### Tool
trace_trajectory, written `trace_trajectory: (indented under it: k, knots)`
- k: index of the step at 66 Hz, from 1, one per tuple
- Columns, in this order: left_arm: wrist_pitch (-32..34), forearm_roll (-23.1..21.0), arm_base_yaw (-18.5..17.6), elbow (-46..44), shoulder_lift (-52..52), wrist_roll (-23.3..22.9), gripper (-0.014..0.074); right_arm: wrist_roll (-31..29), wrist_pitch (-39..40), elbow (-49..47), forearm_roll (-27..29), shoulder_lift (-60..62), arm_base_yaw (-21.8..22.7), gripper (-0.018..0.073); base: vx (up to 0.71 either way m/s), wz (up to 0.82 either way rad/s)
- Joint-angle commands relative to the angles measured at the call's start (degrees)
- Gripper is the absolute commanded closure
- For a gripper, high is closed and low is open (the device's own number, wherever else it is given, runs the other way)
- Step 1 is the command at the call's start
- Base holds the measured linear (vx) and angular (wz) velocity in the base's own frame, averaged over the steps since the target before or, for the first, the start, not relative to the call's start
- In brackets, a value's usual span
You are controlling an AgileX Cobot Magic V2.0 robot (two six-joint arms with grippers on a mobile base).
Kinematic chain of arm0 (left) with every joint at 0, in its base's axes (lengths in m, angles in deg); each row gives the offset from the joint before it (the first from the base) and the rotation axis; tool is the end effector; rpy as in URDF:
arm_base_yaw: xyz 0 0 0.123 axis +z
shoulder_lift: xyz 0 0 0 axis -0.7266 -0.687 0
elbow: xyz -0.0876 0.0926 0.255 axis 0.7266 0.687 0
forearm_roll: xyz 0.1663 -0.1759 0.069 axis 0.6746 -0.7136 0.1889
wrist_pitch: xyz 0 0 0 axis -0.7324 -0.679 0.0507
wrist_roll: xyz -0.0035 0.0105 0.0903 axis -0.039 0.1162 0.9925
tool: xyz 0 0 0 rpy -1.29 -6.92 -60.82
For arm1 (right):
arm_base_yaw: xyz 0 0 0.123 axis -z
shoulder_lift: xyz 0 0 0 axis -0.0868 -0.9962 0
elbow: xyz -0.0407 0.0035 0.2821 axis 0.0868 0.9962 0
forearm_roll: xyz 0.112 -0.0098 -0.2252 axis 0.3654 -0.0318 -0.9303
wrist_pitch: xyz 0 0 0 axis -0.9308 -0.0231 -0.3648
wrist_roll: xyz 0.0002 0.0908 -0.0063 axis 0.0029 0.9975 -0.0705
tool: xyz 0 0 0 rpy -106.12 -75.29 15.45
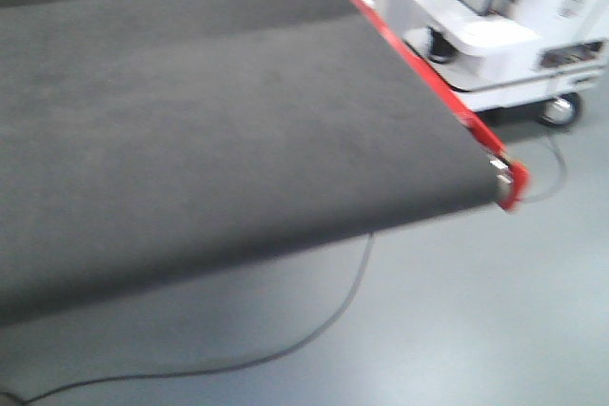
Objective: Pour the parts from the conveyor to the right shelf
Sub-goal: 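Drive away from the conveyor holding the block in the right gripper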
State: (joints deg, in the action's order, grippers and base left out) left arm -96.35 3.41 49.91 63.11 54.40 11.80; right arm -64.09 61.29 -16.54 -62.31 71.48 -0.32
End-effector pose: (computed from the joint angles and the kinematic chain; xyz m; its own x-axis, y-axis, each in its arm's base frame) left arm 0.0580 0.0034 0.1856 -0.1485 -0.0375 -0.9882 -0.0633 0.9976 -0.0283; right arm 0.0389 0.0120 0.2697 -0.0815 -0.1462 -0.9859 -0.0988 0.9855 -0.1379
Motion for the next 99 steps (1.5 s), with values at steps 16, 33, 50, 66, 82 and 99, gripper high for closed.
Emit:
trace_trajectory:
  k: [16,33,50,66,82,99]
  knots:
    - [4.0,-0.5,-0.1,-1.1,-0.8,-0.5,0.0602,-0.1,4.6,-1.4,0.6,-0.7,0.1,0.0564,-0.43,-0.42]
    - [4.0,-0.5,-0.1,-1.1,-0.8,-0.5,0.0602,-0.1,4.6,-1.4,0.6,-0.7,0.1,0.0564,-0.41,-0.4]
    - [4.0,-0.5,-0.1,-1.1,-0.8,-0.5,0.0602,-0.1,4.6,-1.4,0.5,-0.7,0.1,0.0564,-0.4,-0.55]
    - [4.0,-0.5,-0.1,-1.1,-0.8,-0.5,0.0602,-0.1,4.6,-1.4,0.5,-0.7,0.1,0.0564,-0.37,-0.76]
    - [4.0,-0.5,-0.1,-1.1,-0.8,-0.5,0.0602,-0.1,4.6,-1.4,0.5,-0.7,0.1,0.0564,-0.32,-0.89]
    - [4.0,-0.5,-0.1,-1.1,-0.8,-0.5,0.0602,-0.1,4.6,-1.4,0.5,-0.7,0.1,0.0564,-0.28,-0.78]
